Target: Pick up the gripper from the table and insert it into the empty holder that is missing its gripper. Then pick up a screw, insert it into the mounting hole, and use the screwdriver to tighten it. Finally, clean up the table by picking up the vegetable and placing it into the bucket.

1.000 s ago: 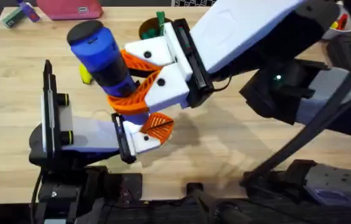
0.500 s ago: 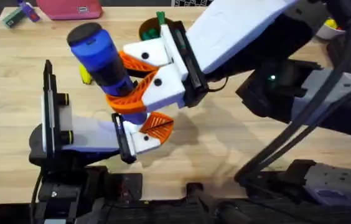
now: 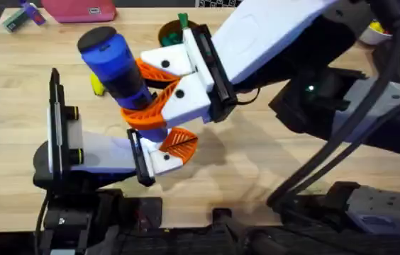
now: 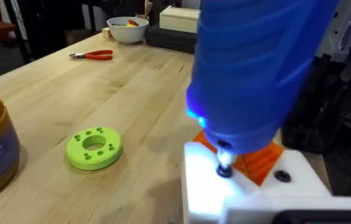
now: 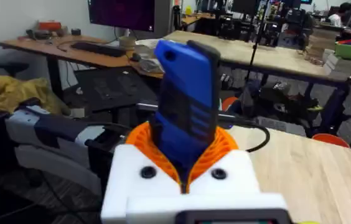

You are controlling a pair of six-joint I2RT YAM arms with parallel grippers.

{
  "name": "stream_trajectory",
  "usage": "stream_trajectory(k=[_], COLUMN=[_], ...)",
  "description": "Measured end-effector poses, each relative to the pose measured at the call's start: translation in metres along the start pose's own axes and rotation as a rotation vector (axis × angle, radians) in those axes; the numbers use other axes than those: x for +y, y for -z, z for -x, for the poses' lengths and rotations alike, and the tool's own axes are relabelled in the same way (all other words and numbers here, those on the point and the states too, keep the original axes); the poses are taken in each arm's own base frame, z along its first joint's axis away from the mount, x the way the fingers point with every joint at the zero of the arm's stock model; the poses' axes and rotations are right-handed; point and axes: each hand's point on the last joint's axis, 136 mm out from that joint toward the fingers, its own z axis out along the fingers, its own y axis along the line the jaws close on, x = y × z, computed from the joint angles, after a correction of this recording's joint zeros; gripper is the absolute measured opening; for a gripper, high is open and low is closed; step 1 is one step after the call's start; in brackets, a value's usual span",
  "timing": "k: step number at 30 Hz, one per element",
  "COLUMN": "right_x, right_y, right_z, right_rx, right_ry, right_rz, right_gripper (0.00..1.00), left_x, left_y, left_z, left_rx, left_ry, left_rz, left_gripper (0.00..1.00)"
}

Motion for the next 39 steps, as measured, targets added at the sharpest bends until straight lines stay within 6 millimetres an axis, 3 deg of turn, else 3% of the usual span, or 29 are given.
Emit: stream_trajectory(k=[9,14,20,27,33,39], right_x=[0.000,0.002,-0.001,-0.030,-0.061,-0.088], right_y=[0.000,0.000,-0.001,-0.001,0.026,0.084], right_z=[0.002,0.020,0.029,0.046,0.055,0.050], right_rx=[-0.011,-0.067,-0.073,0.021,0.179,0.404], right_ry=[0.018,0.089,0.038,-0.123,-0.272,-0.327], right_rz=[0.001,0.005,0.008,-0.039,-0.166,-0.433], right_gripper=[0.025,0.025,0.025,0.025,0.025,0.025], left_x=[0.000,0.000,0.000,0.000,0.000,0.000], left_y=[0.000,0.000,0.000,0.000,0.000,0.000], left_z=[0.000,0.000,0.000,0.000,0.000,0.000], left_rx=[0.000,0.000,0.000,0.000,0.000,0.000], left_ry=[0.000,0.000,0.000,0.000,0.000,0.000], left_rz=[0.000,0.000,0.000,0.000,0.000,0.000], left_gripper=[0.017,0.017,0.017,0.017,0.017,0.017])
